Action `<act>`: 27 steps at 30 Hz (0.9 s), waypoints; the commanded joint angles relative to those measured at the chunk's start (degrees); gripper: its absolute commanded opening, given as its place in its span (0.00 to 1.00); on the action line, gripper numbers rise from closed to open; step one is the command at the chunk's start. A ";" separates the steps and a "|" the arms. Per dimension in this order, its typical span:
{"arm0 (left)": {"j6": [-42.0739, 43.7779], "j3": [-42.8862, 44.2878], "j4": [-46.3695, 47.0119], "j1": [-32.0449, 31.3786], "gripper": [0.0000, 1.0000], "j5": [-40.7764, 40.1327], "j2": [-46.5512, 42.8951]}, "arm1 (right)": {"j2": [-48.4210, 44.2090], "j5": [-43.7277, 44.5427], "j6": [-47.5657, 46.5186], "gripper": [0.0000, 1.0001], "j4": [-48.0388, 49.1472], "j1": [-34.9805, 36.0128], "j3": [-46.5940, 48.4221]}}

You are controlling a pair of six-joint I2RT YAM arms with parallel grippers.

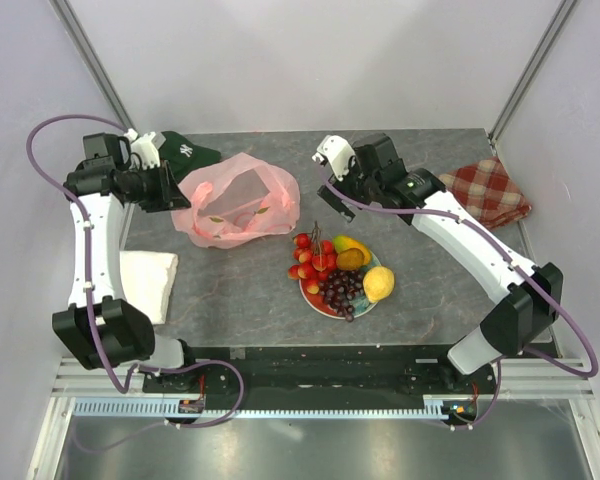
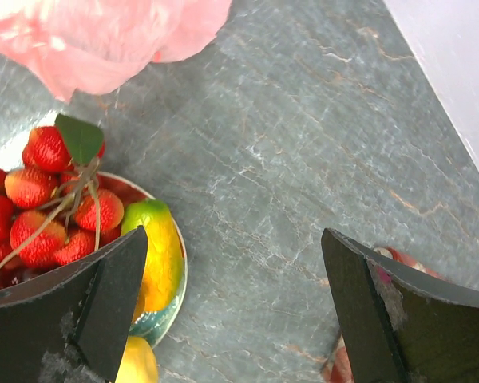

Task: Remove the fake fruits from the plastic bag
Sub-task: Place the plastic bag at the center of the board, then reset both arms

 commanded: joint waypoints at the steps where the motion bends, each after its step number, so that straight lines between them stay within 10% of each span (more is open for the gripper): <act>1: 1.74 3.81 1.14 -0.53 0.35 -1.22 -0.72 | -0.48 4.47 4.56 0.98 3.06 -0.29 2.98; 12: 0.15 10.92 7.37 -2.99 0.99 -8.33 -7.83 | -0.48 13.88 10.63 0.98 5.88 -0.29 6.75; 27: -2.74 19.72 16.08 -11.60 0.99 -7.64 -9.43 | -11.55 26.89 5.44 0.98 6.15 -0.29 -0.97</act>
